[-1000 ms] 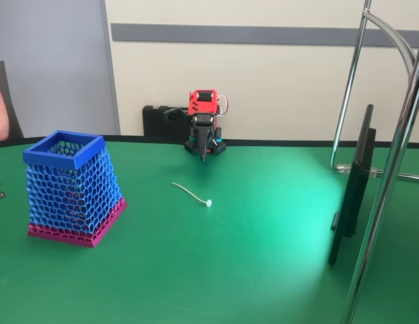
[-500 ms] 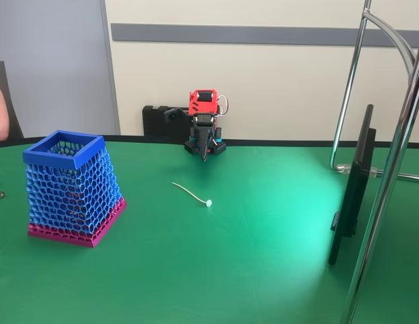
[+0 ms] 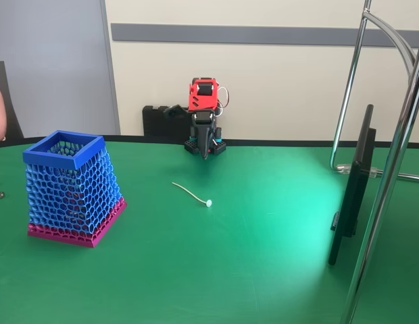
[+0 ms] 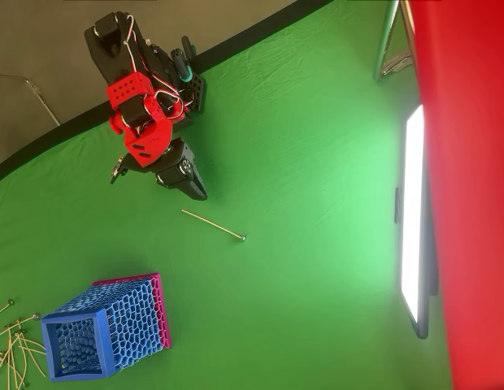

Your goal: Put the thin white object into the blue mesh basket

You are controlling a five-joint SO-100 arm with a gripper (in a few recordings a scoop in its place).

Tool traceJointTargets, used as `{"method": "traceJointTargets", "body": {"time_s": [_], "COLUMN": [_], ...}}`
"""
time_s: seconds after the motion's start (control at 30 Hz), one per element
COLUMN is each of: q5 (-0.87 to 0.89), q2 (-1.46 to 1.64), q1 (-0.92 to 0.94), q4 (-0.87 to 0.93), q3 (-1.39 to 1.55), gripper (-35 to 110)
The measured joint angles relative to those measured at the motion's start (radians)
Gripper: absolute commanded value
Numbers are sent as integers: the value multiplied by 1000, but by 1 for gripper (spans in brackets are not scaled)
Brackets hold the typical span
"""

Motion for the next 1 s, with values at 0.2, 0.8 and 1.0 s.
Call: {"method": "traceJointTargets", "body": {"time_s": [0.2,0.8,1.0], "q5": [57,307,400], "q2": [-192,-911,-1115], "q1": [3,23,49], "q4": [-6,66,120], "q3": [-121,-637,-795], "gripper": [1,2,14]}}
